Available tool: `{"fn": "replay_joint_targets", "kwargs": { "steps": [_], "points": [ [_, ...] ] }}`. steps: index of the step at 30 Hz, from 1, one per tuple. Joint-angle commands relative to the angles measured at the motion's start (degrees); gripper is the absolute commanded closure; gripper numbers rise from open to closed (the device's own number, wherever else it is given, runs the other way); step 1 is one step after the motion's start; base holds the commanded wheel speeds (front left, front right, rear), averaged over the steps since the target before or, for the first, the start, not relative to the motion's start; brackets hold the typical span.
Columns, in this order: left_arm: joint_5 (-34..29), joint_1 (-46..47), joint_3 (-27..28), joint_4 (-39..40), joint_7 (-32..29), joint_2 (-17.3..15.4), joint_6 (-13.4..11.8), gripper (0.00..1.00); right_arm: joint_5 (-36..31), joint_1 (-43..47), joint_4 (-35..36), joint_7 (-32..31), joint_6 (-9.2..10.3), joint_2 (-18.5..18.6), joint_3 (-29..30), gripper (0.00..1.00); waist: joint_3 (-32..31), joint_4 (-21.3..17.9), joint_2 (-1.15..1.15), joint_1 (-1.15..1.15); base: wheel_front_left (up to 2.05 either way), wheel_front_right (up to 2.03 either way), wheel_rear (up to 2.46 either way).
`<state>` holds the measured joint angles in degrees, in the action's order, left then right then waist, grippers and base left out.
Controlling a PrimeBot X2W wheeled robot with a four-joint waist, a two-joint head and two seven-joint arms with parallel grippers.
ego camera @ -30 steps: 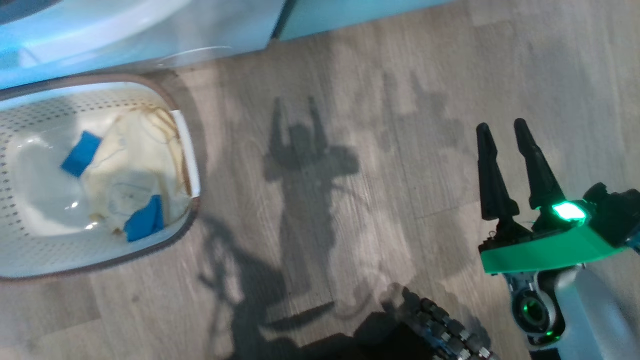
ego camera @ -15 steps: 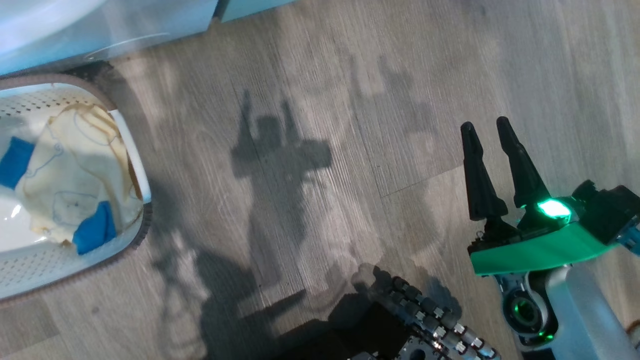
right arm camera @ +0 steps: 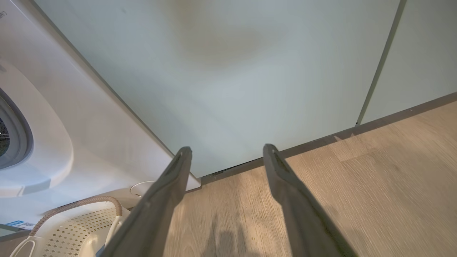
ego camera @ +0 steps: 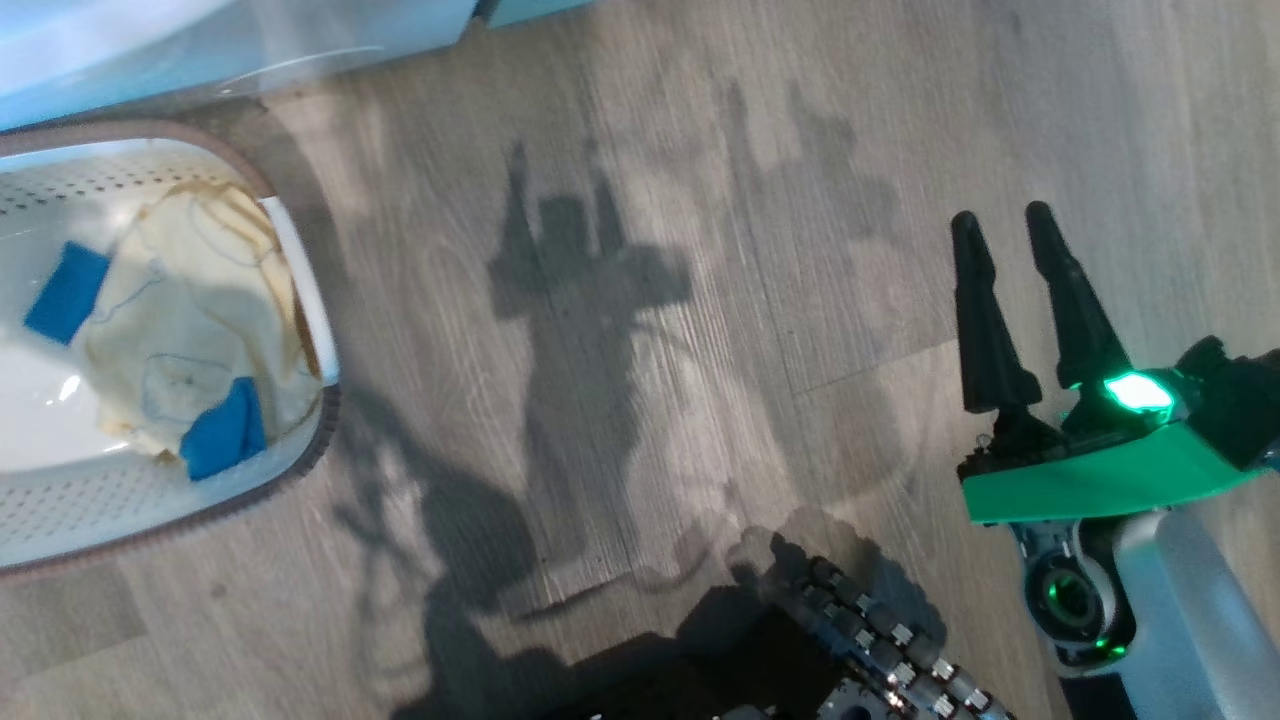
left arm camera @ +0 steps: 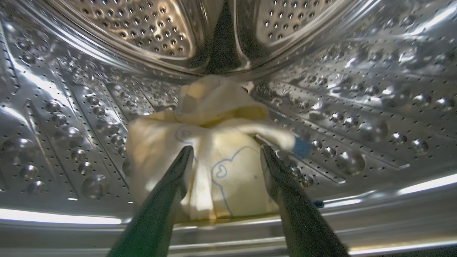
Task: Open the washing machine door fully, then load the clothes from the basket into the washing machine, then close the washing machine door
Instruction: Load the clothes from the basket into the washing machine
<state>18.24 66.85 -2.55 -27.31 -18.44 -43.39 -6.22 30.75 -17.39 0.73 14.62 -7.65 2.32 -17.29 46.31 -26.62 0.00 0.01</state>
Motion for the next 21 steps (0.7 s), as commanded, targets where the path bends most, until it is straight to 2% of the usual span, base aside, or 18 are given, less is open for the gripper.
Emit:
{"fn": "replay_joint_targets", "kwargs": {
  "steps": [1,6,11,16,21],
  "points": [
    [0.6,-0.4,1.4,1.5,2.1,-2.0,-0.2,0.0,-0.8,0.7,1.5,0.4,0.16,0.6,0.1,0.0,-0.7,1.0,0.0,-0.01,0.0,0.0,0.0],
    [2.4,-4.8,2.9,1.9,8.5,0.4,-0.9,0.0,-3.1,0.9,1.6,0.4,0.16,0.6,1.6,0.0,-2.4,2.9,0.0,-0.01,0.0,0.0,0.0],
    [4.6,-12.0,4.8,6.1,14.7,3.3,-1.4,0.0,-5.8,1.8,1.5,0.4,0.16,0.6,3.5,0.0,-4.8,5.4,0.0,-0.01,0.0,0.0,0.0],
    [7.4,-21.7,8.0,12.3,21.0,7.4,-3.0,0.0,-8.3,2.6,1.5,0.4,0.16,0.6,5.5,0.0,-7.6,8.0,0.0,-0.01,0.0,0.0,0.0],
    [8.1,-33.1,8.8,20.1,26.5,12.6,-5.0,0.0,-10.8,3.5,1.3,0.4,0.16,0.6,7.1,0.0,-10.4,11.0,0.0,-0.01,0.0,0.0,0.0]
  ]
}}
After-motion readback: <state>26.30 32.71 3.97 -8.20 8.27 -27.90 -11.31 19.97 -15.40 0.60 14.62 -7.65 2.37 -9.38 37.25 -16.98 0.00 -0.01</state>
